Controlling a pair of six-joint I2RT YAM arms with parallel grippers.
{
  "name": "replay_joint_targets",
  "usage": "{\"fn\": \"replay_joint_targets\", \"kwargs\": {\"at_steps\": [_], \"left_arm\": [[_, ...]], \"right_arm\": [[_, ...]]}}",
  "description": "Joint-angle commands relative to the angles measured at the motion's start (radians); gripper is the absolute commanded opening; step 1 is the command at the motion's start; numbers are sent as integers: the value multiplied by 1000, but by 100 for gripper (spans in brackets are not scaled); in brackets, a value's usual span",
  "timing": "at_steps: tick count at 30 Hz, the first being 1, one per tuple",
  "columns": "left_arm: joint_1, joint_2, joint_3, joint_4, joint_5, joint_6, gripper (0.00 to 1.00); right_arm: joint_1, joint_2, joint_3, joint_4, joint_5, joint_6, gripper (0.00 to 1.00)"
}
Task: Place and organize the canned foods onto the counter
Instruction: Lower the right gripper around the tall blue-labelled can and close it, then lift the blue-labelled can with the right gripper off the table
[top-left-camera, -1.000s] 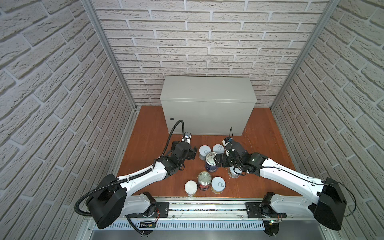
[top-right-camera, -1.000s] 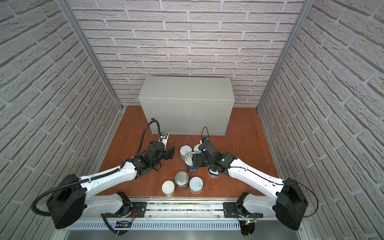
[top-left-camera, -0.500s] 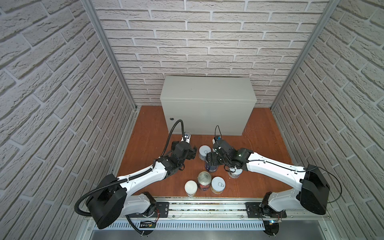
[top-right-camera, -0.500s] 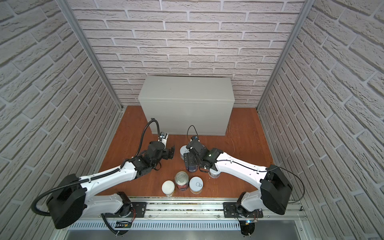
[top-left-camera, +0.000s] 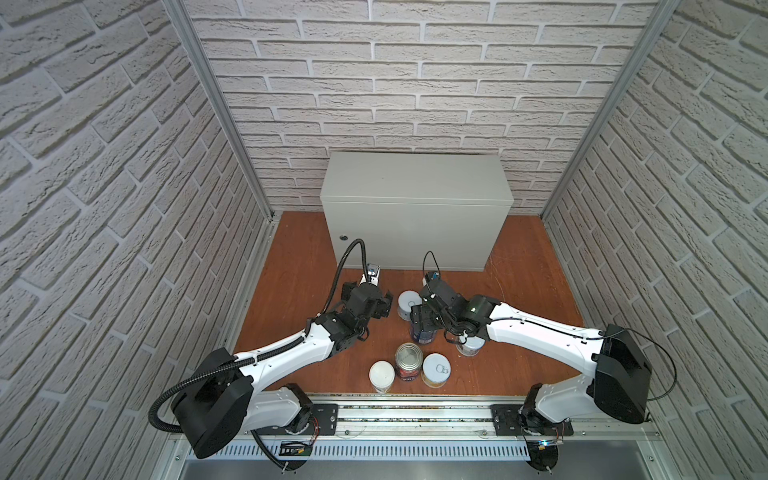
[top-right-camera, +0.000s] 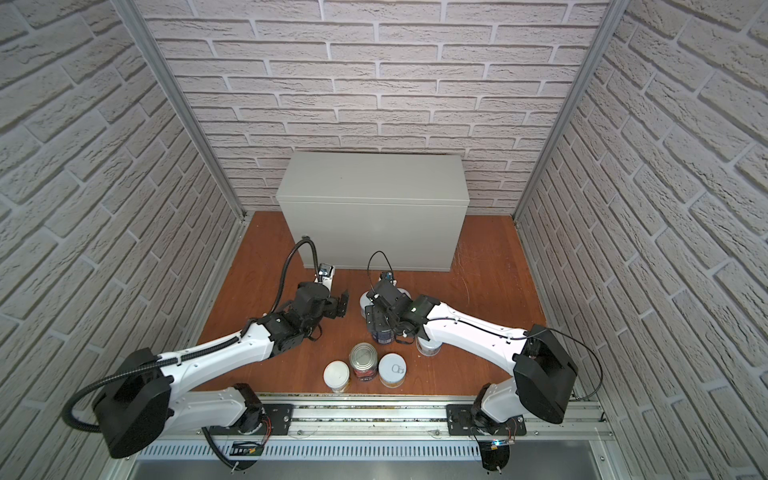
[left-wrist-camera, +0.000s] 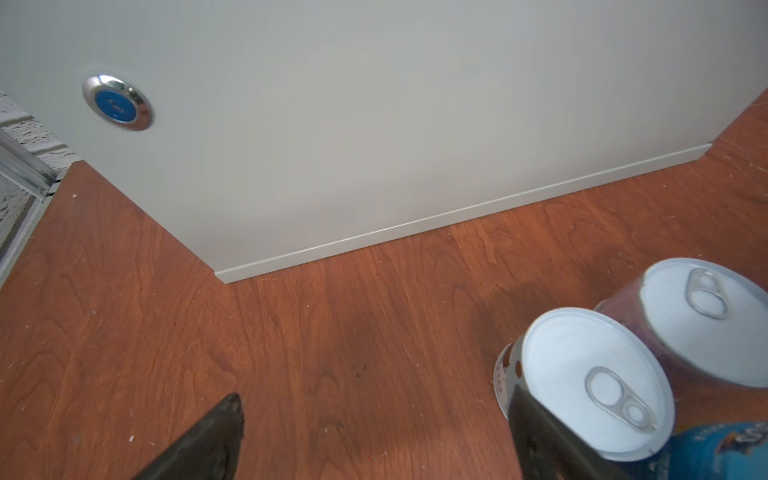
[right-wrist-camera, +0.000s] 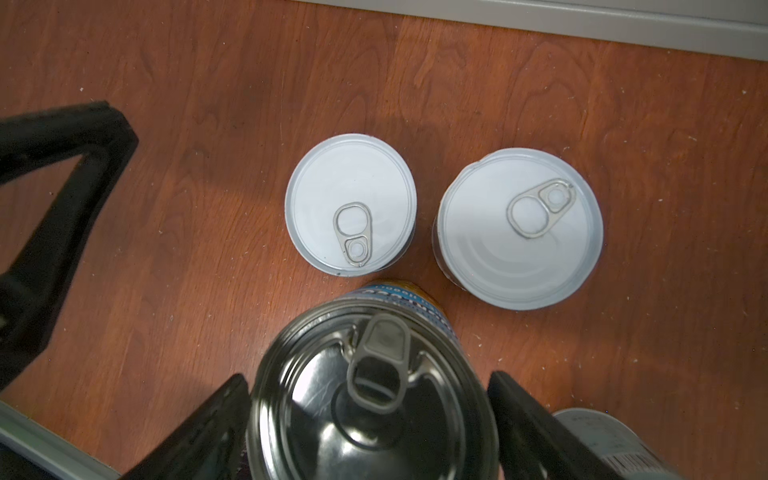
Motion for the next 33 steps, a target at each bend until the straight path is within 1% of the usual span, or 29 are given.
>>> {"fn": "replay_joint_targets", "kwargs": {"at_steps": [1, 6, 21, 30, 33], "left_arm": [[-4, -26, -3, 1, -35, -17, 98], [-4, -31, -4, -2, -46, -21, 98], [-3, -23, -3, -4, -47, -25, 98], [-3, -18, 0, -8, -48, -28, 98], [-4, -19, 0, -10, -49, -27, 98]], "right_arm": [[6, 13, -2, -28, 48, 17, 89], [12, 24, -5, -38, 73, 24, 90], [14, 79, 8, -73, 98, 37, 93], [14, 80, 4, -78, 105, 51, 93], [14, 77, 1, -80, 108, 57, 90]]}}
